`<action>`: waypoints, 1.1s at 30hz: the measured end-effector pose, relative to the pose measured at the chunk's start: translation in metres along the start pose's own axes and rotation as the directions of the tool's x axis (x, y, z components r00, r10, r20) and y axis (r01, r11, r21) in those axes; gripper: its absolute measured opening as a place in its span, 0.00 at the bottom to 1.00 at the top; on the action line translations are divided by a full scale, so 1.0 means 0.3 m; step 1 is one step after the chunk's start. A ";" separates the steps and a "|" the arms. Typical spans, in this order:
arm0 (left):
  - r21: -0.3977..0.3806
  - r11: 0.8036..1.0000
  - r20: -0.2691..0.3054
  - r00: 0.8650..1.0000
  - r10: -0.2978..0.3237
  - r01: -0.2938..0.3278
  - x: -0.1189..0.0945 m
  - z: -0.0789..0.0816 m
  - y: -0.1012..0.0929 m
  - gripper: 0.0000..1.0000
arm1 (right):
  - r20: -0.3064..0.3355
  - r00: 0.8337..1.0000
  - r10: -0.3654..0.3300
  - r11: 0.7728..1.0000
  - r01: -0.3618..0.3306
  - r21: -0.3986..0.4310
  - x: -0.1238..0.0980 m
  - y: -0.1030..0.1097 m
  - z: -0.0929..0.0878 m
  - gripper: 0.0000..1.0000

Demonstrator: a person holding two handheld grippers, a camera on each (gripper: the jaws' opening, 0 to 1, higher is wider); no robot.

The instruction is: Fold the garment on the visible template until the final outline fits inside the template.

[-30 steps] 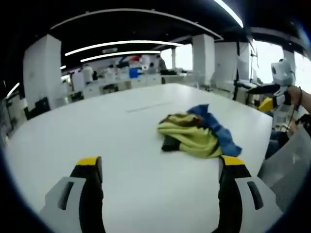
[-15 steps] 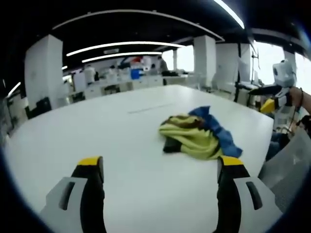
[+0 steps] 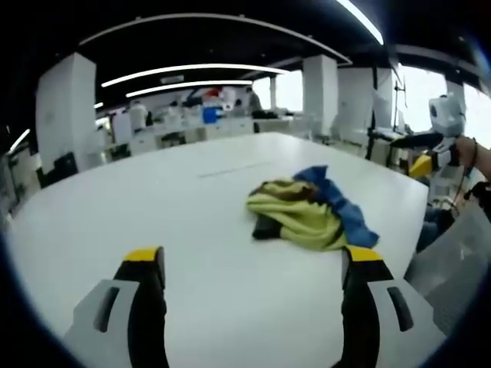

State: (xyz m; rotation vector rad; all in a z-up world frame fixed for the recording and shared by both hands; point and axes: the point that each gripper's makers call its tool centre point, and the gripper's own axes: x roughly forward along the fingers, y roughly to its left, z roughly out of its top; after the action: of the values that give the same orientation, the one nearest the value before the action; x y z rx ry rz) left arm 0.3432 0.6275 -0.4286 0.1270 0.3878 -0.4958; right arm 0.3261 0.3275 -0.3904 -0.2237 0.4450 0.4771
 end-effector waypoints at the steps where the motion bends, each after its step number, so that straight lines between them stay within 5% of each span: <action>1: 0.000 1.000 0.000 1.000 -0.001 0.001 0.000 0.000 -0.001 0.92 | 0.002 1.000 -0.001 1.000 0.001 0.001 0.000 -0.001 0.001 1.00; 10: 0.014 1.000 -0.015 1.000 -0.009 0.009 0.004 -0.014 -0.008 0.93 | 0.007 1.000 0.019 1.000 -0.019 0.000 0.000 0.008 0.008 0.99; 17: 0.044 0.999 0.047 0.998 0.030 -0.032 -0.014 0.023 0.022 0.90 | 0.007 0.998 0.059 0.998 -0.059 -0.005 0.013 0.030 0.018 0.99; 26: 0.019 1.000 0.046 0.999 0.012 -0.013 -0.015 0.034 0.016 0.86 | 0.050 0.993 0.105 0.994 -0.104 -0.022 0.000 0.020 0.051 0.98; 33: 0.056 0.998 0.079 0.997 0.015 -0.020 0.000 0.130 0.037 0.81 | 0.075 0.989 0.126 0.991 -0.124 -0.043 0.026 0.000 0.055 0.91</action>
State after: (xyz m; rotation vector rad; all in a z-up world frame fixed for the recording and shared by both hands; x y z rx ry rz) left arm 0.3615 0.6289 -0.3925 0.1650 0.2958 -0.4929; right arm 0.3383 0.3357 -0.3794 -0.2139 0.3754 0.6155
